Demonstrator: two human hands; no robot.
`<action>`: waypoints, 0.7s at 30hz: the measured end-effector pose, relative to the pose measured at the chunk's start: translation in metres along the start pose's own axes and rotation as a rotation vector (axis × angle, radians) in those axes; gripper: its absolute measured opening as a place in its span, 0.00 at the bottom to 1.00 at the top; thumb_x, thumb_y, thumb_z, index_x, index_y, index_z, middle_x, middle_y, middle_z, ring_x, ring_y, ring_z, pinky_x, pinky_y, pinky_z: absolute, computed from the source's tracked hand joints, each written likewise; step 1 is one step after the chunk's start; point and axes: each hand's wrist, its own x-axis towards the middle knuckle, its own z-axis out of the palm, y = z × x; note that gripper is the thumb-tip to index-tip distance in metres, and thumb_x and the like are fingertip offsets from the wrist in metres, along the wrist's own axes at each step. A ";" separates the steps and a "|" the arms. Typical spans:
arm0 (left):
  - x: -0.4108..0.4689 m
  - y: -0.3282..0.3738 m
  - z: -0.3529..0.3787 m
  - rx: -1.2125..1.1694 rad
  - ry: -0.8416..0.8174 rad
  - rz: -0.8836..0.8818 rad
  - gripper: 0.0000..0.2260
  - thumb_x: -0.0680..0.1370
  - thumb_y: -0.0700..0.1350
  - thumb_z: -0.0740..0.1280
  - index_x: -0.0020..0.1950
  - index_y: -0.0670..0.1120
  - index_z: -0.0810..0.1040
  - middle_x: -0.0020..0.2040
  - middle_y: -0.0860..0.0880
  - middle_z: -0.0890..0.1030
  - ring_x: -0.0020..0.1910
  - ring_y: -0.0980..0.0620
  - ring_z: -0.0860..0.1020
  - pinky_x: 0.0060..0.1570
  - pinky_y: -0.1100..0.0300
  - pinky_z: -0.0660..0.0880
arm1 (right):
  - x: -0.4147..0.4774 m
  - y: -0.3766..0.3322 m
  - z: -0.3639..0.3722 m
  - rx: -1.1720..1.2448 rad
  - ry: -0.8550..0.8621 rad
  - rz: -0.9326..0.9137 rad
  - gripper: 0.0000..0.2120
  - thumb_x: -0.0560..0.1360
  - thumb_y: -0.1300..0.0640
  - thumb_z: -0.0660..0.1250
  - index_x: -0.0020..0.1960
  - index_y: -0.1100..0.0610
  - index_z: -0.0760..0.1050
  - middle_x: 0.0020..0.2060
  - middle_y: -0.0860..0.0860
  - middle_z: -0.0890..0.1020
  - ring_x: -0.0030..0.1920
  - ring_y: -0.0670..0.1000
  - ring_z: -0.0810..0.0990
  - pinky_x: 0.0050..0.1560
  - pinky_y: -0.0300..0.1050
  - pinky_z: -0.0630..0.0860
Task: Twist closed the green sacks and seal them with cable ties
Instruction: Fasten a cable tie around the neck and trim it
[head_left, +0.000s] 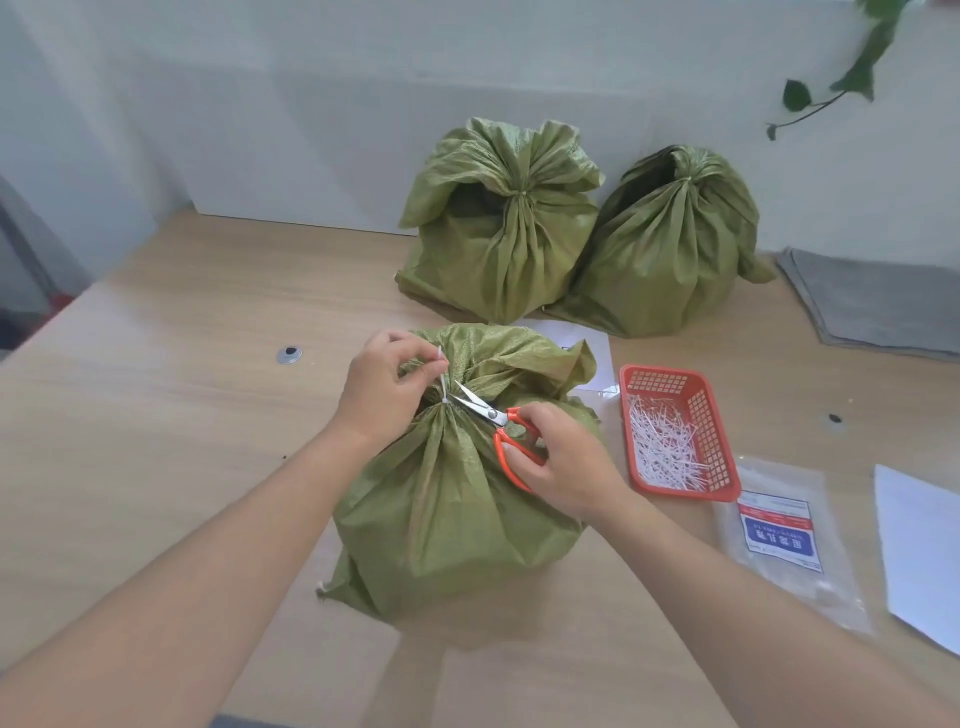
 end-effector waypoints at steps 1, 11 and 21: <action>0.000 0.000 -0.002 -0.013 -0.006 0.013 0.03 0.76 0.44 0.75 0.47 0.52 0.85 0.52 0.52 0.78 0.53 0.49 0.80 0.57 0.56 0.78 | 0.002 -0.001 -0.001 -0.013 0.007 -0.013 0.15 0.76 0.41 0.66 0.58 0.48 0.76 0.45 0.42 0.77 0.46 0.43 0.76 0.46 0.47 0.77; 0.009 -0.001 -0.011 0.006 -0.004 0.051 0.03 0.76 0.43 0.76 0.47 0.50 0.86 0.52 0.51 0.76 0.53 0.58 0.76 0.48 0.81 0.67 | 0.005 -0.005 -0.014 -0.080 -0.021 -0.067 0.17 0.75 0.42 0.66 0.60 0.48 0.77 0.44 0.40 0.76 0.45 0.44 0.76 0.47 0.48 0.77; 0.009 0.002 -0.007 -0.008 -0.016 0.118 0.06 0.75 0.44 0.77 0.46 0.54 0.85 0.52 0.54 0.77 0.55 0.57 0.77 0.50 0.80 0.67 | 0.015 -0.019 -0.016 -0.156 -0.067 -0.073 0.17 0.79 0.45 0.66 0.66 0.49 0.77 0.47 0.42 0.77 0.47 0.45 0.76 0.50 0.48 0.78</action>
